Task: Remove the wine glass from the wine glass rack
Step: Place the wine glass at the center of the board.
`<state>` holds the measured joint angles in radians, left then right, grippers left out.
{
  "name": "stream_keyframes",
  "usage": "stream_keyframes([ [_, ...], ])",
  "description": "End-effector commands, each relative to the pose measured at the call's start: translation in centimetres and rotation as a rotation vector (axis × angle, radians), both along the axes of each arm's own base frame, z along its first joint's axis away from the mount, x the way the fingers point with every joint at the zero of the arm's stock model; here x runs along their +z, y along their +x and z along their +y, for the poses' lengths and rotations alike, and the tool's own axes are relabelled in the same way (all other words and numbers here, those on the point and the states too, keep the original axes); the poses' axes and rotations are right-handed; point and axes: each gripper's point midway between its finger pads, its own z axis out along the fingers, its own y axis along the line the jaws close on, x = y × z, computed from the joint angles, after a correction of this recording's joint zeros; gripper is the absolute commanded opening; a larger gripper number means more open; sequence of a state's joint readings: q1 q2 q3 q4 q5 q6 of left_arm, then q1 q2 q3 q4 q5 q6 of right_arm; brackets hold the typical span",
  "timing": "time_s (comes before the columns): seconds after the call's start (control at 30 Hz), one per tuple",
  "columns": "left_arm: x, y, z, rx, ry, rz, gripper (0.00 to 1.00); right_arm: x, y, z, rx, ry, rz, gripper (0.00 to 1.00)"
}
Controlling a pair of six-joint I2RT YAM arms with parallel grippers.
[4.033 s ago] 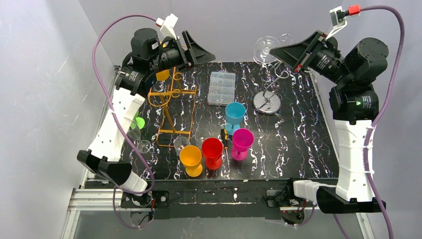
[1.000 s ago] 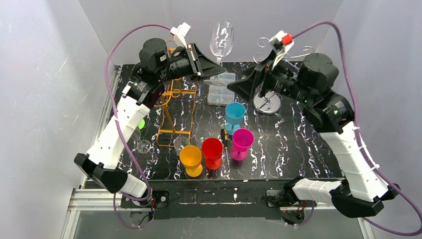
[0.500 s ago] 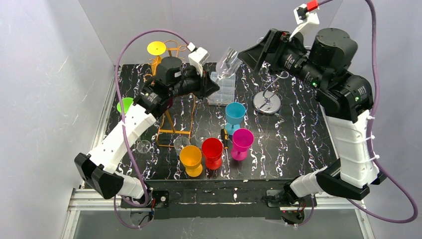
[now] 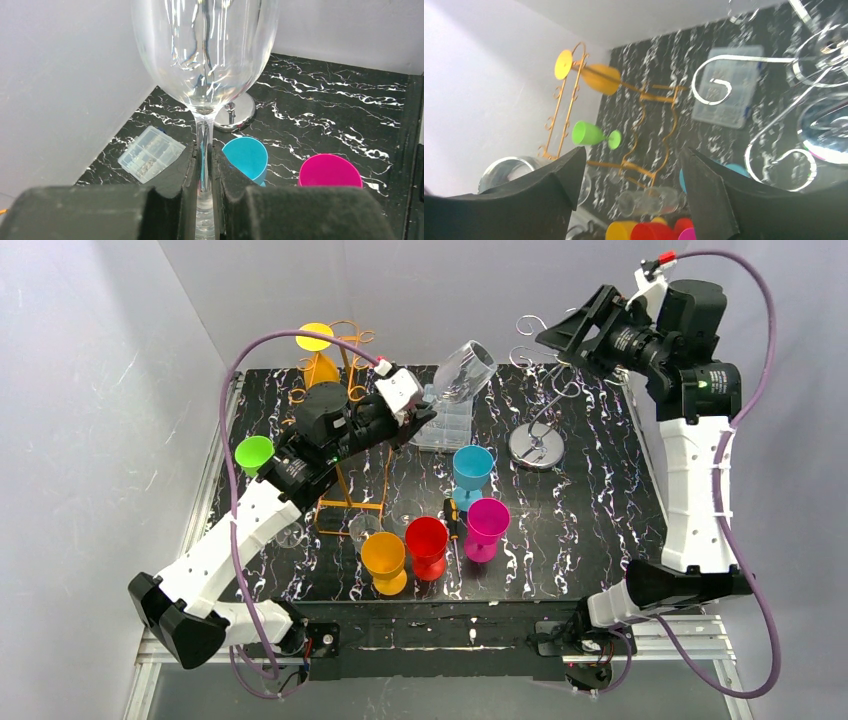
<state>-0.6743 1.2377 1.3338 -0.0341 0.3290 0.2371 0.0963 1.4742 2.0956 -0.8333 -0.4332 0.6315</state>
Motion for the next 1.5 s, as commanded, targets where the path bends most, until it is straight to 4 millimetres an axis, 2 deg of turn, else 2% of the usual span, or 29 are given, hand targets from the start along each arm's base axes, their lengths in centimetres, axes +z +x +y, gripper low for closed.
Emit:
stream_keyframes([
  [0.0, 2.7, -0.7, -0.3, -0.041, -0.003, -0.174, 0.00, 3.5, -4.2, 2.9, 0.251, 0.117, -0.092, 0.75],
  [0.27, 1.4, -0.8, -0.3, -0.029, 0.126, -0.314, 0.00, 1.8, -6.8, 2.9, 0.278, 0.090, -0.065, 0.71],
  [0.43, 1.4, -1.1, -0.8, -0.044, 0.142, -0.361, 0.00, 0.5, -7.7, 2.5, 0.276, 0.047, -0.024, 0.67],
  [0.63, 1.5, -1.3, -1.8, -0.062, 0.150, -0.390, 0.00, -0.9, -7.9, 2.2, 0.270, 0.011, 0.020, 0.64],
  [0.83, 1.7, -1.0, -2.9, -0.066, 0.162, -0.414, 0.00, -1.2, -7.9, 2.7, 0.288, 0.001, 0.032, 0.61],
  [0.97, 1.6, -0.8, -3.4, -0.069, 0.162, -0.408, 0.00, -2.1, -8.1, 2.7, 0.288, -0.018, 0.054, 0.60],
  [1.13, 2.1, -0.6, -3.7, -0.056, 0.144, -0.420, 0.00, -3.1, -8.1, 2.9, 0.292, -0.042, 0.077, 0.55],
  [1.33, 3.0, -0.6, -3.7, -0.051, 0.135, -0.447, 0.00, -4.5, -8.1, 3.0, 0.296, -0.065, 0.107, 0.54],
  [1.47, 3.1, -0.8, -4.0, -0.059, 0.132, -0.453, 0.00, -4.8, -7.8, 3.6, 0.306, -0.057, 0.113, 0.52],
])
